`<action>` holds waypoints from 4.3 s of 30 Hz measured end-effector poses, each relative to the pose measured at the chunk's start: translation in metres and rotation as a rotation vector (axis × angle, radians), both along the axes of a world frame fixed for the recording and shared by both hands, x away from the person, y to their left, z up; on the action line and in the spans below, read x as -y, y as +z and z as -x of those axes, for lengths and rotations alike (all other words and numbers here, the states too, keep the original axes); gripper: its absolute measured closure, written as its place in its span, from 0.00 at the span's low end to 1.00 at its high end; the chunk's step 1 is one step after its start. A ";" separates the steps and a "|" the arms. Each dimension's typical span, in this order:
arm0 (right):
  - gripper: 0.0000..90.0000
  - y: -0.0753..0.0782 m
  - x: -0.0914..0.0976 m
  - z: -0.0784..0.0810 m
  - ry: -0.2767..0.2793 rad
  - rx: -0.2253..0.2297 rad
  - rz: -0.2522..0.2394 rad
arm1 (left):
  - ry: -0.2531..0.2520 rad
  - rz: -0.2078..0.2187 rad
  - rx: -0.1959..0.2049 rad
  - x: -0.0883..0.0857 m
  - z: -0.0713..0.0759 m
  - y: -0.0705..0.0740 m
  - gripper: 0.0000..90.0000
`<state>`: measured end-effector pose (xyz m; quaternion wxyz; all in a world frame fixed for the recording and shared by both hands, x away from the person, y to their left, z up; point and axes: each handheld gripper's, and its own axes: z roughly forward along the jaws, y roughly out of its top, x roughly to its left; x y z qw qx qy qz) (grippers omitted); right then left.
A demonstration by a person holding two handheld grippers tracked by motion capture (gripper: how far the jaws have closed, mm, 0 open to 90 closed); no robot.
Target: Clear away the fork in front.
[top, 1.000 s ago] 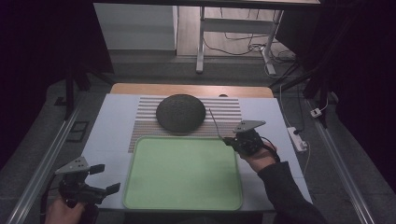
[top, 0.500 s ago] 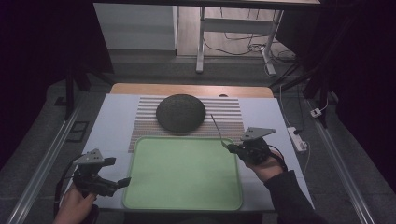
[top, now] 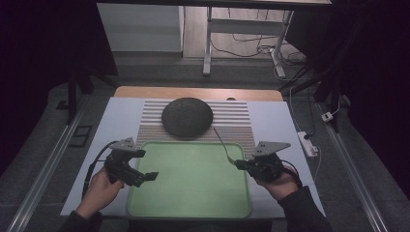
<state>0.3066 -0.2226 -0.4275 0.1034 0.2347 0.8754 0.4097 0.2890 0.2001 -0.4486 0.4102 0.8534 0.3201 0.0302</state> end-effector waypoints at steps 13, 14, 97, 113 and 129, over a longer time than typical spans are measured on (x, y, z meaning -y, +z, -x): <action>1.00 -0.001 -0.005 0.018 0.069 -0.034 -0.025 | -0.113 -0.058 0.043 0.047 -0.034 0.017 0.00; 1.00 -0.001 -0.006 0.019 0.074 -0.035 -0.022 | -0.122 -0.064 0.045 0.051 -0.036 0.018 0.00; 0.63 -0.013 -0.044 0.030 0.453 -0.128 -0.058 | -0.750 -0.373 0.070 0.105 0.007 -0.010 0.96; 0.25 -0.008 0.006 0.030 -0.042 -0.111 -0.076 | -0.356 -0.382 -0.067 0.079 -0.009 -0.016 0.96; 0.01 -0.017 0.044 0.054 -0.172 -0.070 -0.036 | 0.039 -0.322 -0.219 0.045 -0.008 -0.024 0.96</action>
